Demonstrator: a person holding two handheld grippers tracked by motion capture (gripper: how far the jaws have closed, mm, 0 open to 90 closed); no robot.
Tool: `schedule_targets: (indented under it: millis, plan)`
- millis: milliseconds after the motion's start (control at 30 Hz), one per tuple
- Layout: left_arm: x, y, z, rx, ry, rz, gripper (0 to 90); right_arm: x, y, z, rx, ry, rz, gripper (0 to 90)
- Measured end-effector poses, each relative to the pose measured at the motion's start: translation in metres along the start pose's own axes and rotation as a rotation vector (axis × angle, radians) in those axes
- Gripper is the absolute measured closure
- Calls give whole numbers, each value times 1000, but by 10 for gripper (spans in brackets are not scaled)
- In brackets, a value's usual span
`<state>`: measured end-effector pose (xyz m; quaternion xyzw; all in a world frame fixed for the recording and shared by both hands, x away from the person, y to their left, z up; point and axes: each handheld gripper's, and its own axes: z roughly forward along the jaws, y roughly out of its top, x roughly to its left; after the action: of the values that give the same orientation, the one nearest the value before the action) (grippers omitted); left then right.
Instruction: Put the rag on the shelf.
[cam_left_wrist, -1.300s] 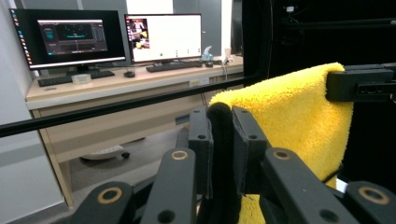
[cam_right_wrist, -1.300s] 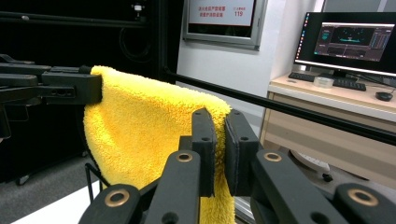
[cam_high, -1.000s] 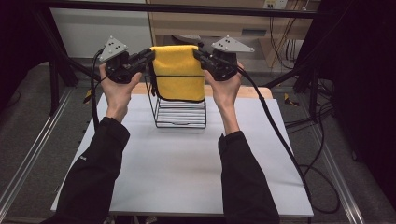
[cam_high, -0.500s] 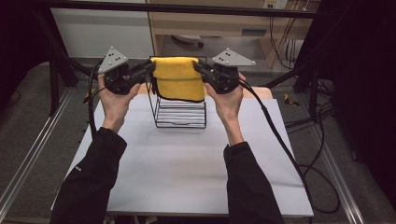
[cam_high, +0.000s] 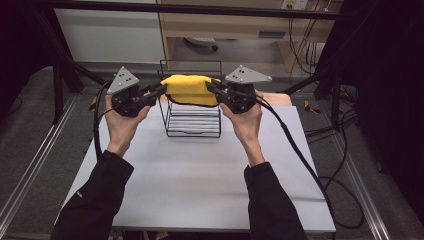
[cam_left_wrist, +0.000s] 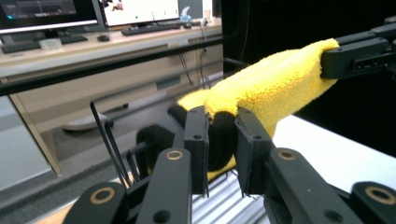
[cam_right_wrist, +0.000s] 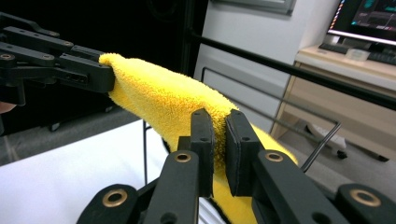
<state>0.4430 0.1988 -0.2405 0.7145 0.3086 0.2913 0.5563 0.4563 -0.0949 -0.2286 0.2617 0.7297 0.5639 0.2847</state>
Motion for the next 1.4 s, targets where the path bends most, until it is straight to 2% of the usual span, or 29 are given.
schedule_targets:
  millis: [500, 600, 767, 967, 1067, 1200, 1267, 1400]
  plan:
    - [-7, -26, 1, 103, 7, 28, 705, 6, -22, -5, 103, 50, -16, 788]
    - [-6, -30, 2, 114, -1, 12, 701, 6, -27, -6, 115, 58, -6, 772]
    - [-6, -35, 5, 144, -8, 14, 688, 7, -34, -7, 147, 82, -2, 721]
    - [-8, -41, 5, 178, -23, 11, 649, 9, -41, -9, 142, 114, 32, 676]
    - [-9, -40, 1, 163, -25, 6, 642, 10, -43, -10, 138, 119, 35, 713]
    - [-12, -36, 2, 153, -25, -2, 722, 9, -48, -2, 160, 112, 47, 866]
    - [-13, -36, 8, 164, -28, -14, 778, 8, -51, 5, 176, 98, 62, 900]
    - [-14, -42, 25, 198, -14, -35, 853, 5, -61, 21, 211, 47, 61, 900]
